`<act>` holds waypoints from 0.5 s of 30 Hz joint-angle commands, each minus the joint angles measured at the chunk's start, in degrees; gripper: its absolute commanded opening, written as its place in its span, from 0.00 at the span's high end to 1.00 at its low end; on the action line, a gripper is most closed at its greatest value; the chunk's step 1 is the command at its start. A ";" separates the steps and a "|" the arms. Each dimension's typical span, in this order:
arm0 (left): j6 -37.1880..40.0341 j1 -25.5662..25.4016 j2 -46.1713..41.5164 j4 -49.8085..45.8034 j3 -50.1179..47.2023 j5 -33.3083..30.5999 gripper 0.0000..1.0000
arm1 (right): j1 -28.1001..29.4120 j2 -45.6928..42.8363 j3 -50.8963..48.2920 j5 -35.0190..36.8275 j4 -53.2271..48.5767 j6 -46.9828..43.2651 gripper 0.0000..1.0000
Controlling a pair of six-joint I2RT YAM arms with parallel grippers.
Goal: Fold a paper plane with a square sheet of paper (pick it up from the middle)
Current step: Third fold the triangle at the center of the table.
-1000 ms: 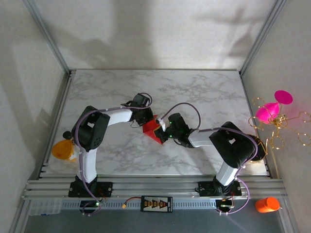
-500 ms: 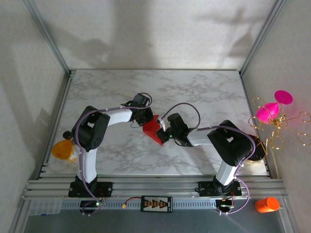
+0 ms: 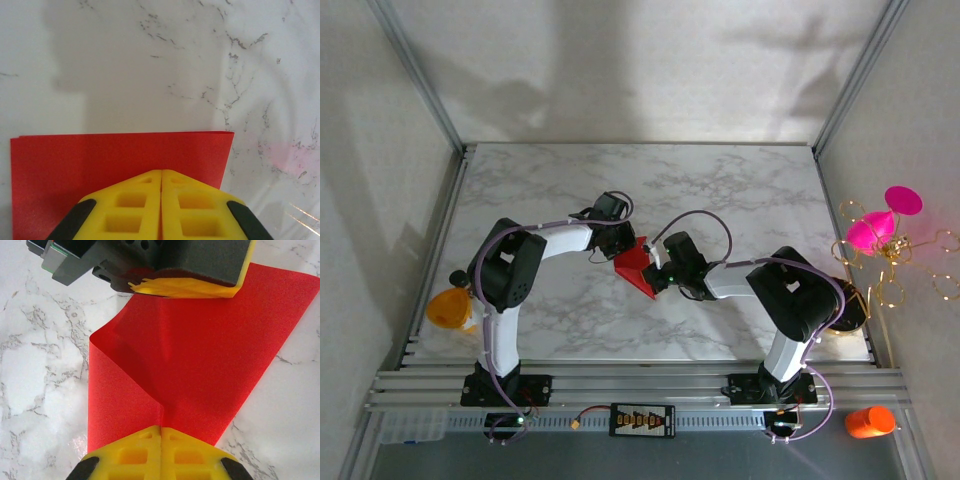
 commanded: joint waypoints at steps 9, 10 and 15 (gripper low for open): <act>0.74 -0.78 2.81 -3.31 -0.47 -0.70 0.92 | -0.56 1.17 2.40 2.59 -3.68 0.04 1.00; 0.74 -0.86 2.79 -3.26 -0.47 -0.68 0.92 | -0.52 1.33 2.45 2.50 -3.68 -0.01 1.00; 0.72 -0.87 2.59 -3.29 -0.56 -0.70 0.92 | -0.52 2.07 2.54 2.14 -3.59 0.08 1.00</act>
